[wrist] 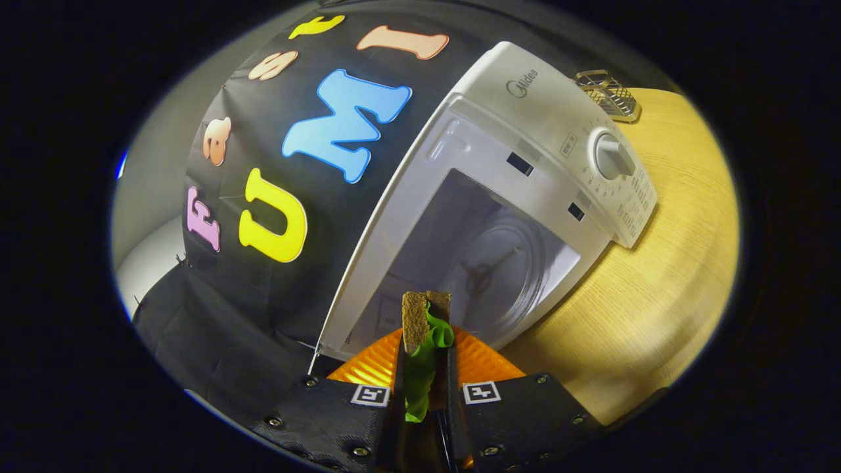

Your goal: Open the microwave, put the food inside, and close the microwave door.

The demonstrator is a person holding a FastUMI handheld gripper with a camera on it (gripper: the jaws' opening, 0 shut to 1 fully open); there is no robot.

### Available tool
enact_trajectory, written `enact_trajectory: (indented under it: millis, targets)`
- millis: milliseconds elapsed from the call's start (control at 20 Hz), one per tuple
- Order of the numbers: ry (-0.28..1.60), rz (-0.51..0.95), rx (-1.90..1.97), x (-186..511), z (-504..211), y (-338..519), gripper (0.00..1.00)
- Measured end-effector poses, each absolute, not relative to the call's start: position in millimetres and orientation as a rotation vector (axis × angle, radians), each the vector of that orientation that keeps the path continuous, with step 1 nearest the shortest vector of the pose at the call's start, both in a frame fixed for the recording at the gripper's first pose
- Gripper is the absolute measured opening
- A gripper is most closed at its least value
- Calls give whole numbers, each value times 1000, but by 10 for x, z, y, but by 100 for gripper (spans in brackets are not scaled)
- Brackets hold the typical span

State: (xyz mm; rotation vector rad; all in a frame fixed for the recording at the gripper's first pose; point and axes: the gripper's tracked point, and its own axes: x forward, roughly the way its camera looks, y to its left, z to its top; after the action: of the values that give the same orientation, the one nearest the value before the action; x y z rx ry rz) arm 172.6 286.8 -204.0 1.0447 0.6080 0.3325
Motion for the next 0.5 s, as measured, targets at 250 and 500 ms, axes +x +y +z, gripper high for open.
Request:
enact_trajectory:
  millis: [250,500]
  targets:
    - [600,267,1119,1976,-2225,3029,26]
    - [555,168,1107,2231,-2409,2966,26]
